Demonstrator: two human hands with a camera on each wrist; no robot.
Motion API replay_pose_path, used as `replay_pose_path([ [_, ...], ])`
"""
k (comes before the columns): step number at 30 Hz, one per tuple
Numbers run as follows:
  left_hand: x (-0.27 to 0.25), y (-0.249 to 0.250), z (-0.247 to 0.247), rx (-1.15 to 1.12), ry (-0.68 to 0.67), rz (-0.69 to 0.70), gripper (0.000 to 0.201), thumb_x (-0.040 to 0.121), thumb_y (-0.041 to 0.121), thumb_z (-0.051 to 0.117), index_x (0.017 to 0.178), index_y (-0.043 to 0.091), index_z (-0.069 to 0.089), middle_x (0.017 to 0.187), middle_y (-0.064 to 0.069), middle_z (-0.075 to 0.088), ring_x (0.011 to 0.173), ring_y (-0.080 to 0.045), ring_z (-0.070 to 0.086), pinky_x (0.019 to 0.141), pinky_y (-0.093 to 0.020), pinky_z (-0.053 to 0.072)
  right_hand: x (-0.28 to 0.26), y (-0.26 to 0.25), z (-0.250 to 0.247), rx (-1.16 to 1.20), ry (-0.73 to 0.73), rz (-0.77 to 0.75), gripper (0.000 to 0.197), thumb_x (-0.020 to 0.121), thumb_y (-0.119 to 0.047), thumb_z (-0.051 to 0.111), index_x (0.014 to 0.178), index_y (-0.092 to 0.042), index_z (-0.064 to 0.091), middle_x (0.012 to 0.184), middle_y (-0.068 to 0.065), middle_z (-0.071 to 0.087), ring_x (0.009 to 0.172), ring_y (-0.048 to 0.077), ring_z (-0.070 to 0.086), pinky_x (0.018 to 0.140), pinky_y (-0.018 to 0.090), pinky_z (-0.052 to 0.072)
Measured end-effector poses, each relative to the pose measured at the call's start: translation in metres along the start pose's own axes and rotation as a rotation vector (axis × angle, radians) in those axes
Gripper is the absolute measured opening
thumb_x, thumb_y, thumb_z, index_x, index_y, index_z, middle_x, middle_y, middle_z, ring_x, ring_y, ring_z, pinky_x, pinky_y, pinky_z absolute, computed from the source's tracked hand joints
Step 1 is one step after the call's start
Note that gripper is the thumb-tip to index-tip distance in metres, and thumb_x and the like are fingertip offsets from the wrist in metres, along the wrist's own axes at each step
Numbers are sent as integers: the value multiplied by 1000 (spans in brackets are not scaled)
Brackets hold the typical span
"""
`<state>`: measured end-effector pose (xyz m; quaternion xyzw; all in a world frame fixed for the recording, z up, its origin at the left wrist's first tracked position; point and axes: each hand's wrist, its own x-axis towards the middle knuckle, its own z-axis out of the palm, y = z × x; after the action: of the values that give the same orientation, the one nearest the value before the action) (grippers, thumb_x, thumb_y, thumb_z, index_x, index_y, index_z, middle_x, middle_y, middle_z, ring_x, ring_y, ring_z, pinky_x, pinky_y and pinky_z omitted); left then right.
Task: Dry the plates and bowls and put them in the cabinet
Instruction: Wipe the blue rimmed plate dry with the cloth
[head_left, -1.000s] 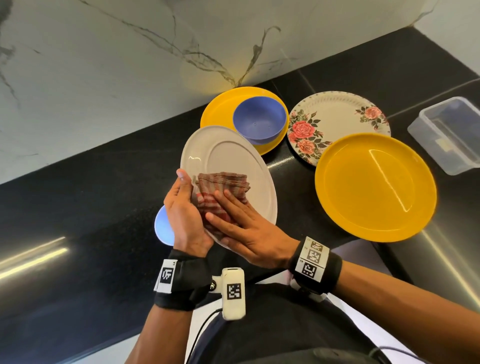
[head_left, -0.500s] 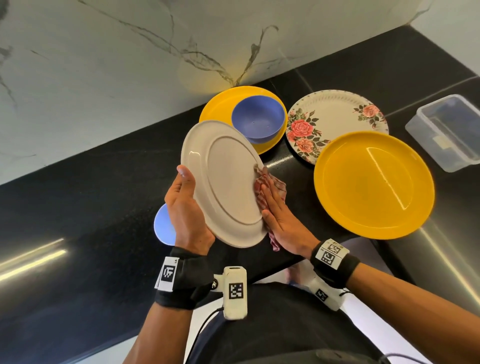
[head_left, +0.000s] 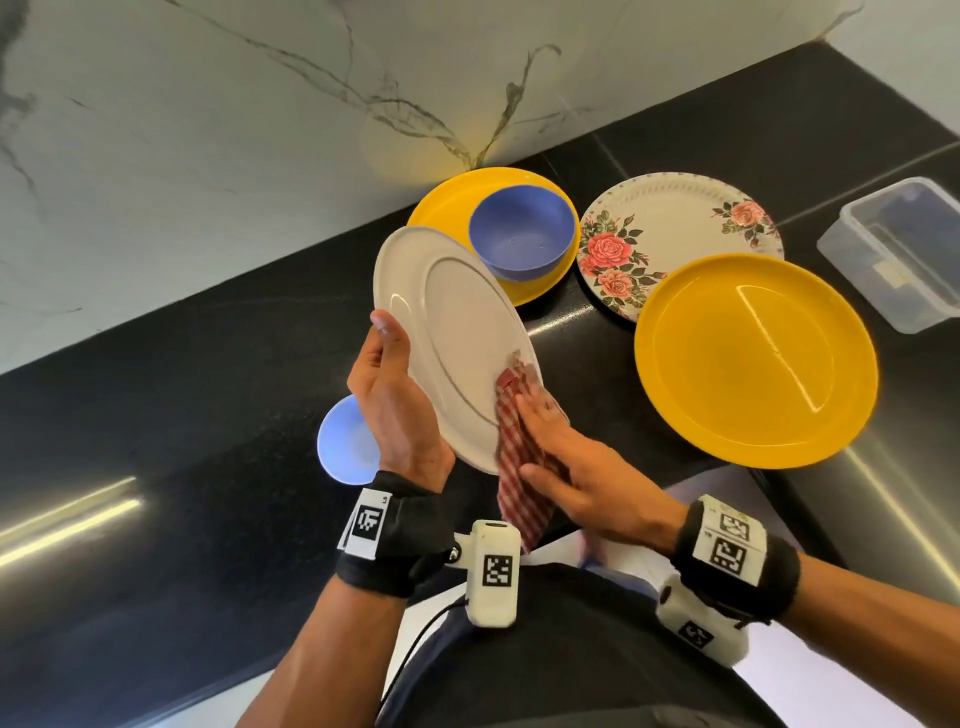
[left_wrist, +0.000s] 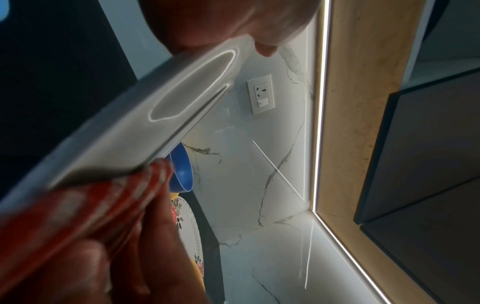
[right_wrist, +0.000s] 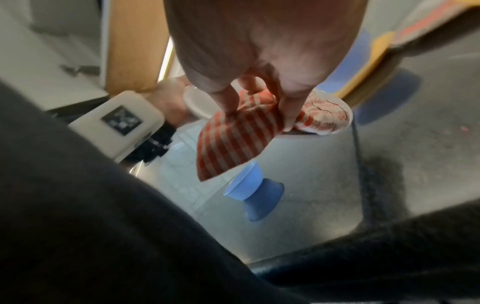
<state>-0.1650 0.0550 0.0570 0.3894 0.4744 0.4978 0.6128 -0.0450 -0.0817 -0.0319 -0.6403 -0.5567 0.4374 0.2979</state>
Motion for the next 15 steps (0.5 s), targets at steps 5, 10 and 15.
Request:
replay_pose_path([
  [5, 1, -3, -1, -5, 9, -31, 39, 106, 40, 48, 111, 11, 73, 107, -10, 76, 109, -33, 70, 102, -57, 51, -1, -24, 3, -426, -18, -245, 76, 106, -42, 39, 153, -42, -21, 163, -17, -15, 148, 21, 28, 112, 33, 39],
  [10, -2, 1, 0, 6, -28, -23, 44, 107, 42, 45, 123, 8, 68, 114, -13, 74, 109, -28, 71, 98, -52, 56, 8, -38, 5, -577, 118, -378, 71, 104, -46, 29, 160, -31, -12, 169, 2, -12, 152, 30, 22, 96, 46, 57],
  [15, -1, 4, -6, 10, -22, -48, 45, 107, 43, 43, 123, 9, 68, 114, -14, 74, 107, -30, 72, 96, -52, 57, 16, -40, 15, -640, 200, -461, 64, 109, -36, 35, 162, -18, 4, 169, 13, -4, 156, 19, -7, 125, 32, 13],
])
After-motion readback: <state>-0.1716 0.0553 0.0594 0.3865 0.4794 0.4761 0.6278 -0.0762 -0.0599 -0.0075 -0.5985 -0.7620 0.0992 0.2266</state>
